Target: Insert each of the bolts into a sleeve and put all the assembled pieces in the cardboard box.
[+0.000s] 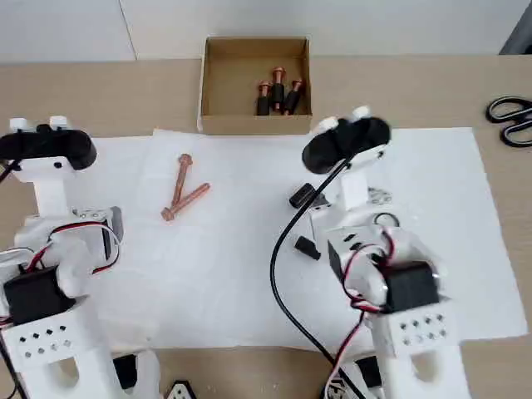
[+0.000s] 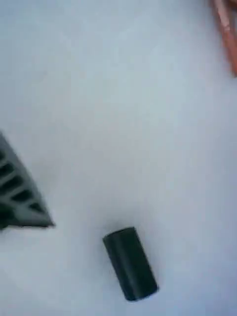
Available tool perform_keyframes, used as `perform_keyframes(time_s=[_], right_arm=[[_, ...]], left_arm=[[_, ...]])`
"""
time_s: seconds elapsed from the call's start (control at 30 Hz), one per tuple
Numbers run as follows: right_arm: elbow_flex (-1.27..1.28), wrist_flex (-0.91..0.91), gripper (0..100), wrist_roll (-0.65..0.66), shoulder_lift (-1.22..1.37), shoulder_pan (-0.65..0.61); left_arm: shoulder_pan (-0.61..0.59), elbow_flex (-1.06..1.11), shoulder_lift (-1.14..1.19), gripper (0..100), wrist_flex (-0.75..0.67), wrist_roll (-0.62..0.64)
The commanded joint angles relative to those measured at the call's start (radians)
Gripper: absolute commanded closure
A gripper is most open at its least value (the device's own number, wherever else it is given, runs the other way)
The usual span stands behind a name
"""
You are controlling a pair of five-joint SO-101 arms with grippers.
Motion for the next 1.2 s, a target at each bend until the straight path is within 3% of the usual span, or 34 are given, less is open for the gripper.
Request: perform_keyframes(time_s=[0.0, 0.37, 0.53, 0.73, 0.97, 1.17], right_arm=[[0.114, -0.033, 81.6, 0.011, -0.033, 0.005], [0.316, -0.133, 81.8, 0.021, -0.318, 0.084], [0.345, -0.151, 81.9, 0.175, -0.292, 0.097], [0.212, -0.188, 81.9, 0.18, -0.016, 0.114], [-0.17, 0.004, 81.9, 0.187, 0.418, 0.11], [-0.466, 0.22, 81.9, 0.382, 0.716, 0.097]], left_arm=[[-0.002, -0.048, -0.015, 82, 0.031, -0.002], [-0.002, -0.047, -0.015, 82, 0.035, 0.052], [-0.002, -0.044, -0.015, 82, 0.037, 0.052], [-0.002, -0.042, -0.015, 82, 0.037, 0.054], [-0.002, -0.042, -0.015, 82, 0.058, 0.054], [-0.006, -0.048, -0.031, 82, 0.064, 0.054]])
